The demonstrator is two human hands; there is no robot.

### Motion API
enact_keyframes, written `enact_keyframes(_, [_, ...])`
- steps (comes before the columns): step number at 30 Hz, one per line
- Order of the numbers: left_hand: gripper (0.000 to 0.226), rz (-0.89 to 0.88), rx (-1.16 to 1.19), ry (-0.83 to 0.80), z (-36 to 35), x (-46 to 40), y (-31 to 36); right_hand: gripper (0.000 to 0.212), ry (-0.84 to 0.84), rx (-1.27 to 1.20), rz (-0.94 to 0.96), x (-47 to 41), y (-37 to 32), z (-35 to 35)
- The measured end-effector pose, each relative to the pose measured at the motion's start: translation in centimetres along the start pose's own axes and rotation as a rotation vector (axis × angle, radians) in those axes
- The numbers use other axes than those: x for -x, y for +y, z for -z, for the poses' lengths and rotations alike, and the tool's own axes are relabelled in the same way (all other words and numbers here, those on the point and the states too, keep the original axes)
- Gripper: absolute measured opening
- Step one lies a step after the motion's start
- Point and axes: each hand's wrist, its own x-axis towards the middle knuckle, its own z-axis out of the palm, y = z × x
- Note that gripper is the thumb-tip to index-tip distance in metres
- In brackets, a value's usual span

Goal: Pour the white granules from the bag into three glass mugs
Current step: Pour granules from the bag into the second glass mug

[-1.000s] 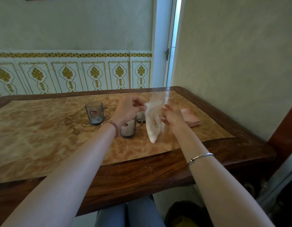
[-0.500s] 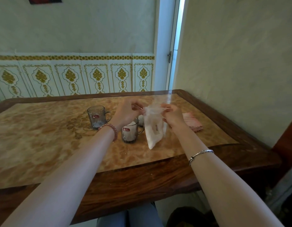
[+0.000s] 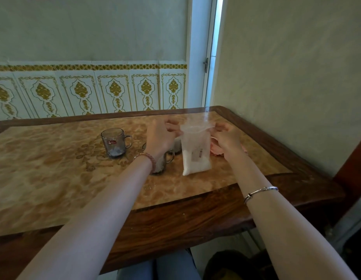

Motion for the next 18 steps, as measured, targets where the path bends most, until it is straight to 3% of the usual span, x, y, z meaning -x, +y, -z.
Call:
enact_keyframes(9, [0.018, 0.005, 0.043, 0.133, -3.1, -1.0, 1.1, 0.024, 0.066, -0.137, 0.018, -1.4, -0.4, 1.6])
enact_keyframes(14, [0.019, -0.015, 0.058, 0.055, -4.8, -1.5, 1.5, 0.025, 0.076, -0.085, 0.057, -1.7, 0.2, 2.5])
enact_keyframes(18, [0.017, -0.019, -0.009, 0.009, -5.1, -0.9, 0.4, 0.035, 0.095, -0.095, -0.036, -1.2, 1.3, 2.7])
